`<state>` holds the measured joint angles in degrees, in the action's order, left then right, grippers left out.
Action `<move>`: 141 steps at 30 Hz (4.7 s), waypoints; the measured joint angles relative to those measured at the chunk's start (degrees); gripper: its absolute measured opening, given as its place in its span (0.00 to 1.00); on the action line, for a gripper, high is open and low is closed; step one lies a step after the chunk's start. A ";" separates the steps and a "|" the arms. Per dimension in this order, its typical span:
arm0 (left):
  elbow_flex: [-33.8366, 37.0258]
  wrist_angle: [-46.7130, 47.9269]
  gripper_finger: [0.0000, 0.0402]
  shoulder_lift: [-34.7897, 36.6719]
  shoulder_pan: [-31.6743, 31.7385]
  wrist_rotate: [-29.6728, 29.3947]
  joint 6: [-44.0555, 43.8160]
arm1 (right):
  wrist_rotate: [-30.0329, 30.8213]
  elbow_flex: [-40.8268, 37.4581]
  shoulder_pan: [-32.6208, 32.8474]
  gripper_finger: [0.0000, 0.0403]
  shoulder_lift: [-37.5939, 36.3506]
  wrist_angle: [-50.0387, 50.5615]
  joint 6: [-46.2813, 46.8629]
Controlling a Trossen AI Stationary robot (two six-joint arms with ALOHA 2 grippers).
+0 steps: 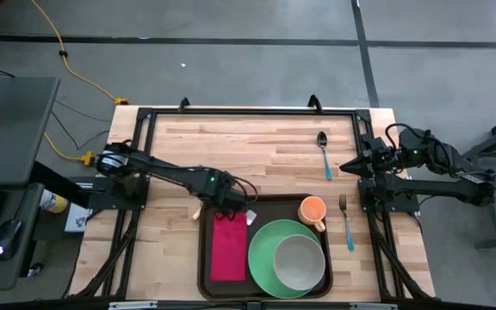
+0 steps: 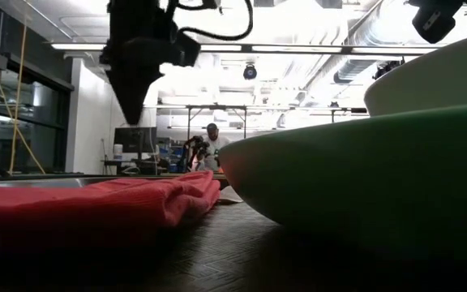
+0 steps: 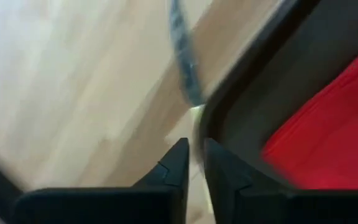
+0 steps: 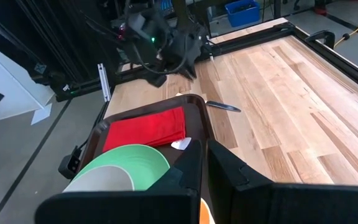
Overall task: Set up tray
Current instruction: Put the yellow knife on the red napkin
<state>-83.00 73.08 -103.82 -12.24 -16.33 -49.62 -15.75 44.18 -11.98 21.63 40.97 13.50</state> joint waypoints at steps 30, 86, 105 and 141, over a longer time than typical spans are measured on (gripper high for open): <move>6.18 -17.29 0.36 3.40 14.13 8.30 7.75 | 1.25 0.00 0.01 0.00 0.15 0.33 -0.62; 17.05 -28.03 0.64 -4.69 14.24 16.09 5.68 | 1.88 0.00 0.00 0.00 0.17 0.35 -0.46; 17.88 -29.05 0.44 -4.69 15.60 17.00 7.98 | 1.88 0.00 -0.01 0.00 0.17 0.37 -0.48; 17.85 -21.74 0.02 -4.73 15.62 8.47 9.07 | 2.34 0.00 -0.01 0.00 0.20 0.39 -1.14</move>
<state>-65.14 51.34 -108.56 3.38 -7.87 -40.56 -13.41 44.18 -11.99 21.82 41.36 12.36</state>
